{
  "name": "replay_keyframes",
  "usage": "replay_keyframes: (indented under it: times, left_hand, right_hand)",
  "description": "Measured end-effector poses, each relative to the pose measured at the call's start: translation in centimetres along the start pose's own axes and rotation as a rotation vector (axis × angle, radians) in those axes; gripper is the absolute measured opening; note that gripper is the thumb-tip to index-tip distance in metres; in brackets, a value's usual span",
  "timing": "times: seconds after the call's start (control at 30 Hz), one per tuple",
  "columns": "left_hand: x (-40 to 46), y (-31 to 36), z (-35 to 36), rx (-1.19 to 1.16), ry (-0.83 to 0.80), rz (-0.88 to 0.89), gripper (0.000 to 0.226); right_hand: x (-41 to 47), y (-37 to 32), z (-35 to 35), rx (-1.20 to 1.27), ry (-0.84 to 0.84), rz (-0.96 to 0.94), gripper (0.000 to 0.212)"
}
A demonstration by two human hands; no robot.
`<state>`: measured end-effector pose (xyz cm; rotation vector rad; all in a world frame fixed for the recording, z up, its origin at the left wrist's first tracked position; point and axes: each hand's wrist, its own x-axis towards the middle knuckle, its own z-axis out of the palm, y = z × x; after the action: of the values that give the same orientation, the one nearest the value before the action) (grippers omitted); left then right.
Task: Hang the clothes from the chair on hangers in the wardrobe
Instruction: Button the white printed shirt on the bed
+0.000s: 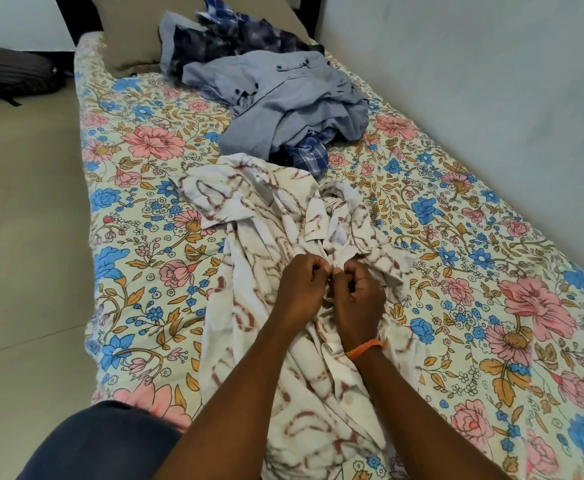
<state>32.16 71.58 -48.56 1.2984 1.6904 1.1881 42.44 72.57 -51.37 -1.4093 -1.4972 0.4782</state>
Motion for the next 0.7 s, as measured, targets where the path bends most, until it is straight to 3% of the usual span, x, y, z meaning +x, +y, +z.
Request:
replay_keyframes:
  times: [0.27, 0.47, 0.6, 0.7]
  left_hand:
    - [0.2, -0.05, -0.19, -0.009, -0.024, -0.027, 0.015]
    - [0.25, -0.06, -0.01, -0.012, 0.012, -0.034, 0.015]
    - [0.42, -0.22, -0.05, -0.013, -0.002, -0.027, 0.014]
    - [0.48, -0.1, 0.15, 0.013, -0.008, -0.038, 0.014]
  right_hand:
    - [-0.06, -0.32, -0.07, -0.033, -0.046, -0.045, 0.025]
    - [-0.02, -0.01, -0.05, 0.071, -0.093, 0.035, 0.015]
    - [0.29, -0.28, -0.54, 0.171, -0.08, 0.069, 0.023]
    - [0.38, -0.48, -0.96, 0.217, -0.079, 0.087, 0.01]
